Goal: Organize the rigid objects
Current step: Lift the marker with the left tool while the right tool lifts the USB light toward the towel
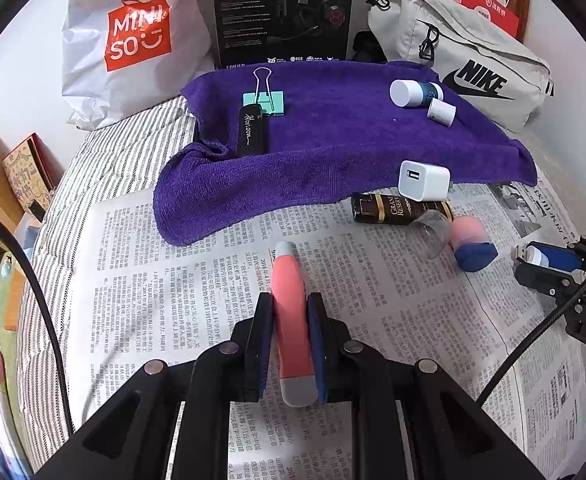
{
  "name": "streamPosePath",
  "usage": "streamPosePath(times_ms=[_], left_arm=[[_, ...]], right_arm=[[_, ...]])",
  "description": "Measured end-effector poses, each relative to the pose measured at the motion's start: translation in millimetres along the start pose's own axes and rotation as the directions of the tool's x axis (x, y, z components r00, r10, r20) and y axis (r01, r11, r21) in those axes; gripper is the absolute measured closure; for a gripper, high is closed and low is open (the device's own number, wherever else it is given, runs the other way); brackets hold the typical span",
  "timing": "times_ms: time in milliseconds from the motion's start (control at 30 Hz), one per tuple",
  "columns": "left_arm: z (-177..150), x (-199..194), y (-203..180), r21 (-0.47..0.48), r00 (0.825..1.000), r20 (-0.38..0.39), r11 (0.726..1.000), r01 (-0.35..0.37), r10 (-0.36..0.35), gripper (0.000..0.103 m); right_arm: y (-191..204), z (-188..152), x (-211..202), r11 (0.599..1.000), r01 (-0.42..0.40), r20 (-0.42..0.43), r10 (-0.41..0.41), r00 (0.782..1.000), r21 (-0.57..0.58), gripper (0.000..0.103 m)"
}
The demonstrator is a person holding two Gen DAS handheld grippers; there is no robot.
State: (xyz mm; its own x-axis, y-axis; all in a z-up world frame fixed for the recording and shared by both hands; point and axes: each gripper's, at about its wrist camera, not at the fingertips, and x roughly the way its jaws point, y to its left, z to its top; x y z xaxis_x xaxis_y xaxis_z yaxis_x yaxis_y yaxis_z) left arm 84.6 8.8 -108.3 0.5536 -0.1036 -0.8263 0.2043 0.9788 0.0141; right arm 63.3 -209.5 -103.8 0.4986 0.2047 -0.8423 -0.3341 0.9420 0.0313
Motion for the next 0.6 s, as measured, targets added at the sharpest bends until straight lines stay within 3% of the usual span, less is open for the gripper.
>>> streamPosePath(times_ms=[300,600], left_arm=[[-4,-3,3,-0.026,0.999,-0.009,0.999,0.035,-0.036,0.086],[-4,-2,-5,0.008,1.0,-0.011,1.0,-0.009,0.009,0.086]], right_arm=[[-4,3,-4,1.0,-0.013,-0.013,0.013,1.0,0.016,0.075],[-9,3,-5,0.999,-0.017,-0.011,0.017,1.0,0.031,0.075]])
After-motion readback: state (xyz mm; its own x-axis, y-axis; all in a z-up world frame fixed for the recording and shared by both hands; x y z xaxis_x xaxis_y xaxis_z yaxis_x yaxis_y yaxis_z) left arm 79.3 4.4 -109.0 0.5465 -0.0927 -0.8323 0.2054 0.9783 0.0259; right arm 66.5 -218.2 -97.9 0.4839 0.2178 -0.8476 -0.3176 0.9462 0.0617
